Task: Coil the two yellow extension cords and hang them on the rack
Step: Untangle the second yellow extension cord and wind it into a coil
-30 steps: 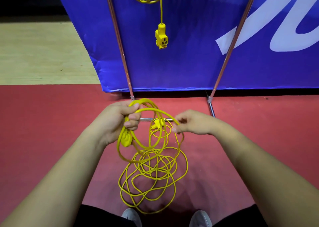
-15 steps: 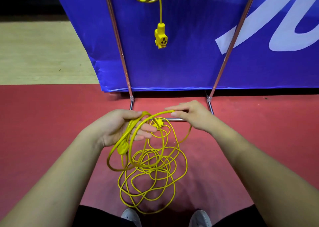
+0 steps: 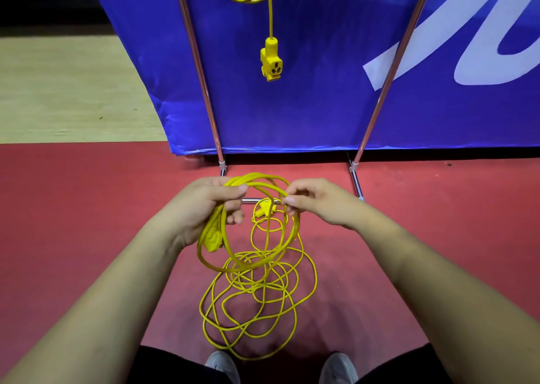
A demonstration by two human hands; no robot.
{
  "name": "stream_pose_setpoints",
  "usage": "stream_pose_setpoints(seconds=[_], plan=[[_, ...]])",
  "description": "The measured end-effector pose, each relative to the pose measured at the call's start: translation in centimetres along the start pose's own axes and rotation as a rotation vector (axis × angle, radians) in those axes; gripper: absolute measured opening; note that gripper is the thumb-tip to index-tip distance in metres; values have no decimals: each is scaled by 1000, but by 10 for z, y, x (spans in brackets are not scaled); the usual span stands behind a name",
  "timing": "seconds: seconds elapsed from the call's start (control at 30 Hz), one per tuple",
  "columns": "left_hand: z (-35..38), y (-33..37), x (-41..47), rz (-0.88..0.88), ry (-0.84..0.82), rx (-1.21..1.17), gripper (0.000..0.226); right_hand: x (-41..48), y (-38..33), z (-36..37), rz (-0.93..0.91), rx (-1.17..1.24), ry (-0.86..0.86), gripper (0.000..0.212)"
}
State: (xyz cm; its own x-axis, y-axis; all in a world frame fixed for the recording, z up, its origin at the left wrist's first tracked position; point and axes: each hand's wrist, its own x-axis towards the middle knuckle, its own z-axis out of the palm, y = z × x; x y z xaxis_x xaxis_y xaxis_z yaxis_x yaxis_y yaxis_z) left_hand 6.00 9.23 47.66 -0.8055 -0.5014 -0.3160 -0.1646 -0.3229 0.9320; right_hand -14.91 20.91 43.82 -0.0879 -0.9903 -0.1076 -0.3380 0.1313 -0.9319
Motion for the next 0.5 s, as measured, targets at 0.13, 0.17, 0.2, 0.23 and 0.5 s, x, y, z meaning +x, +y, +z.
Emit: stream_pose_setpoints(seconds=[0.13, 0.17, 0.2, 0.23, 0.5], plan=[[4, 3, -4, -96, -31, 26, 21, 0, -4, -3, -33, -8, 84, 15], [5, 2, -4, -112, -41, 54, 24, 0, -8, -2, -53, -35, 89, 15], [6, 1, -4, -122, -53, 87, 28, 1, -14, 0, -80, -57, 81, 15], [7, 0, -4, -129, -67, 107, 28, 2, -20, 4, -113, -76, 69, 15], [-4, 9, -4, -61, -4, -78, 19, 3, 12, -7, 82, -198, -53, 25]])
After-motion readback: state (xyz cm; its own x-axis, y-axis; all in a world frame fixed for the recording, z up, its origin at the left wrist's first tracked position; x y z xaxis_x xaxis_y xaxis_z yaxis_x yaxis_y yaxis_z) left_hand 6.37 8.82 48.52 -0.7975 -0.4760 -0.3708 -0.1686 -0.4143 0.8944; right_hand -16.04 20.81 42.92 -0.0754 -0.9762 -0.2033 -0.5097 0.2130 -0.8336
